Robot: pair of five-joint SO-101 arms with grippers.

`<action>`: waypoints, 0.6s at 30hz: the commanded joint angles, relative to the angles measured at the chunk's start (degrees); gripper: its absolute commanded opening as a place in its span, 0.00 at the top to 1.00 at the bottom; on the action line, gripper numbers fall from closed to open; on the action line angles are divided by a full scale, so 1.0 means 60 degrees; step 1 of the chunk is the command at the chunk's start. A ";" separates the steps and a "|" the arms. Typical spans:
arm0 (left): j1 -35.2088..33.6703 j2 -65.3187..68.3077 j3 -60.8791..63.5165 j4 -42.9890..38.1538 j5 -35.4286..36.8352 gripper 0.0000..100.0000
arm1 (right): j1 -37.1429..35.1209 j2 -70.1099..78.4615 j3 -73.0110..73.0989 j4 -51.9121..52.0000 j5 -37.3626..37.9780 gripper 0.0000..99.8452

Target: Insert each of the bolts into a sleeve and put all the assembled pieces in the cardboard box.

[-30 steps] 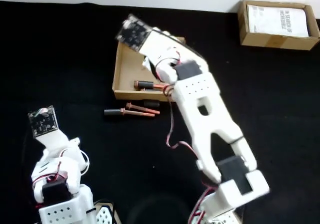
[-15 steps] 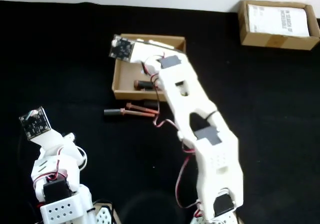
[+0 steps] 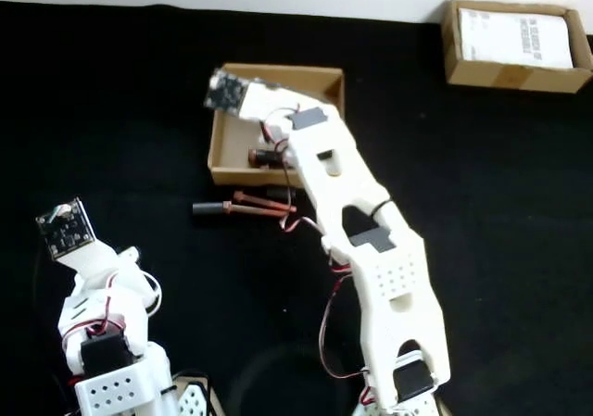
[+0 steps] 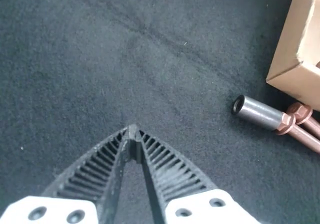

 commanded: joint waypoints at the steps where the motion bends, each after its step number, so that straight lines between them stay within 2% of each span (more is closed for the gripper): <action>1: -0.0095 -0.0110 0.0168 -0.0190 0.0044 0.99 | -0.0110 -0.1077 -0.0740 0.1150 -0.0821 0.87; 6: -0.0095 -0.0095 0.0168 -0.0190 0.0029 0.99 | -0.0755 -0.2322 -0.1165 0.3802 -0.2447 0.87; 12: -0.0154 -0.0081 0.0168 -0.0190 0.0015 0.99 | -0.2513 -0.3641 -0.1165 0.6440 -0.5011 0.87; 15: -0.0579 -0.0081 0.0168 -0.0234 0.0000 0.99 | -0.3597 -0.3773 -0.1136 0.7099 -0.5553 0.87; 18: -0.1575 -0.0081 0.0154 -0.0264 0.0000 0.99 | -0.3963 -0.3714 -0.1077 0.7084 -0.5612 0.87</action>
